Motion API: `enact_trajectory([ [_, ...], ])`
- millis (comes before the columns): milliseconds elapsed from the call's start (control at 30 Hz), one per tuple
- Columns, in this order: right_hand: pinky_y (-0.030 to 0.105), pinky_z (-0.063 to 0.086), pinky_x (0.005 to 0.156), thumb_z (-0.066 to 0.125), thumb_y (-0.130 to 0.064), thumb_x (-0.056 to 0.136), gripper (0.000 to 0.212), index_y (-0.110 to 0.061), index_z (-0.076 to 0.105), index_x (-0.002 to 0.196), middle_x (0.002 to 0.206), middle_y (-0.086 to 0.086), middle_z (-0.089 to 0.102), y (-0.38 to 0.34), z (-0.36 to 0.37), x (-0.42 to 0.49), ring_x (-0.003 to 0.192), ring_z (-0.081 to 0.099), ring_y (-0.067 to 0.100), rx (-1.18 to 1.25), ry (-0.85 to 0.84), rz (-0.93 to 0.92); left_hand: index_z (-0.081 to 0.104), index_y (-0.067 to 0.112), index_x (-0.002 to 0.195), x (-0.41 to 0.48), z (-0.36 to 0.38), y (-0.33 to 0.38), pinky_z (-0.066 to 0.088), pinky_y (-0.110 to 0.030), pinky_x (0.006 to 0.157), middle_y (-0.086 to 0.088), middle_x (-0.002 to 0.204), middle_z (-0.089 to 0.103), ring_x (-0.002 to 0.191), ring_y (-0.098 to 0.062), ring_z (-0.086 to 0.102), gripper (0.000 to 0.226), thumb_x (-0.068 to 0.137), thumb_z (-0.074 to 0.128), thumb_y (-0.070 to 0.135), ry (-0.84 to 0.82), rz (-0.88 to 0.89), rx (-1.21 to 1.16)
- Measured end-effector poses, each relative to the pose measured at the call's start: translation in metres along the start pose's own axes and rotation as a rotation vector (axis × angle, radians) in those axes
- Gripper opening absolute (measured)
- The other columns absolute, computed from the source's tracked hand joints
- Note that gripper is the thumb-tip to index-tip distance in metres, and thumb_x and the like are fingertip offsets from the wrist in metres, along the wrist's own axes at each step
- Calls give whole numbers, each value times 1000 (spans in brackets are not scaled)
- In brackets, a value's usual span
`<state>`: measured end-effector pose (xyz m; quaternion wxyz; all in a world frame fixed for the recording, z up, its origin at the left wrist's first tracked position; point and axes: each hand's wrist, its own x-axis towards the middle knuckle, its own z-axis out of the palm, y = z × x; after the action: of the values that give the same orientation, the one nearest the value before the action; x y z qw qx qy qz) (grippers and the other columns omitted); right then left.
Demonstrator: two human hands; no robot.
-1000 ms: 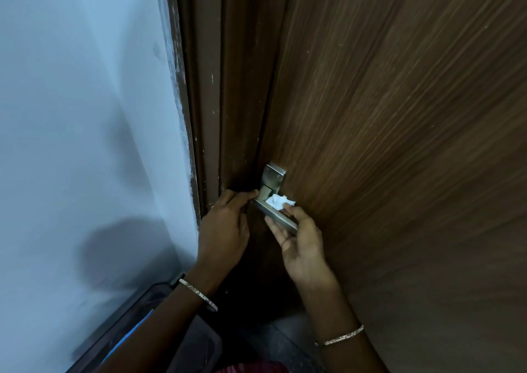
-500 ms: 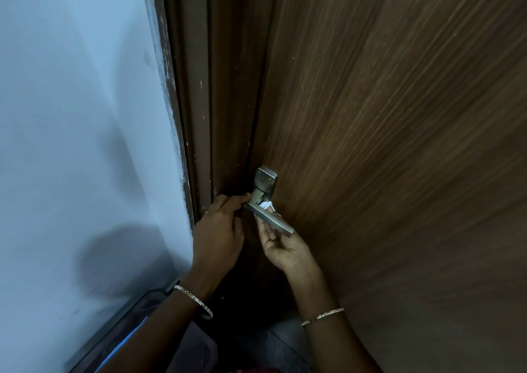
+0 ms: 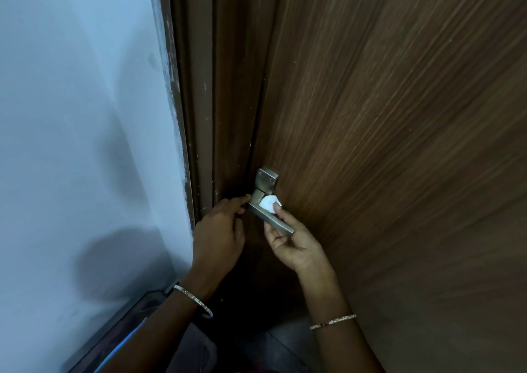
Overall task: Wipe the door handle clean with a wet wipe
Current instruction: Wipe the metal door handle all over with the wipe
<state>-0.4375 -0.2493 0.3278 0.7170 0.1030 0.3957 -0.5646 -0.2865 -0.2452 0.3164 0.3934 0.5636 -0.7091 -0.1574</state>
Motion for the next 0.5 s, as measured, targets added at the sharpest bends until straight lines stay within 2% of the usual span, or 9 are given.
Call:
enact_trajectory([
  [100,31,64,63,77,7,75,16,3,69,88,76,13,76,-1,4,-3,65,76,20,-78,65,-78,62,27,126,0,0,0,44,-19,78,6,105,69,95,-12,65,53,81,56,0,-1,-3,2],
  [200,32,63,70,80,6,74,19,2,72,91,87,15,77,5,6,-2,81,75,22,-176,127,-234,63,27,126,-1,1,-3,41,-13,77,7,105,69,93,-10,64,53,81,56,0,-6,1,-5],
  [267,34,61,76,83,1,72,22,0,76,92,90,16,78,9,9,-3,85,75,24,-323,166,-402,63,27,125,-2,1,-5,37,-6,73,10,102,69,88,-7,64,52,81,56,0,-10,-23,-43],
  [333,34,61,82,85,-4,72,25,-3,79,95,88,13,79,13,15,-5,84,77,23,-519,207,-651,60,27,124,-8,3,-6,42,-10,71,13,95,67,80,-5,65,47,83,56,4,8,-102,-138],
  [433,8,52,80,84,-14,77,21,-12,81,97,90,-1,80,22,17,-5,83,73,0,-978,348,-1110,55,25,111,-19,8,3,55,-32,60,7,86,64,62,-10,67,20,93,56,16,-95,-362,-420],
  [467,4,48,77,82,-17,79,18,-15,81,97,91,-4,80,25,17,-6,84,72,-1,-1093,393,-1232,57,24,106,-18,9,9,54,-33,53,1,86,65,58,-13,66,12,95,54,19,-180,-514,-594],
  [500,6,47,76,80,-17,82,15,-16,81,97,91,-3,80,28,17,-8,84,73,3,-1171,412,-1336,59,22,103,-13,9,14,51,-30,48,-4,88,64,55,-15,63,10,97,53,21,-259,-683,-770],
])
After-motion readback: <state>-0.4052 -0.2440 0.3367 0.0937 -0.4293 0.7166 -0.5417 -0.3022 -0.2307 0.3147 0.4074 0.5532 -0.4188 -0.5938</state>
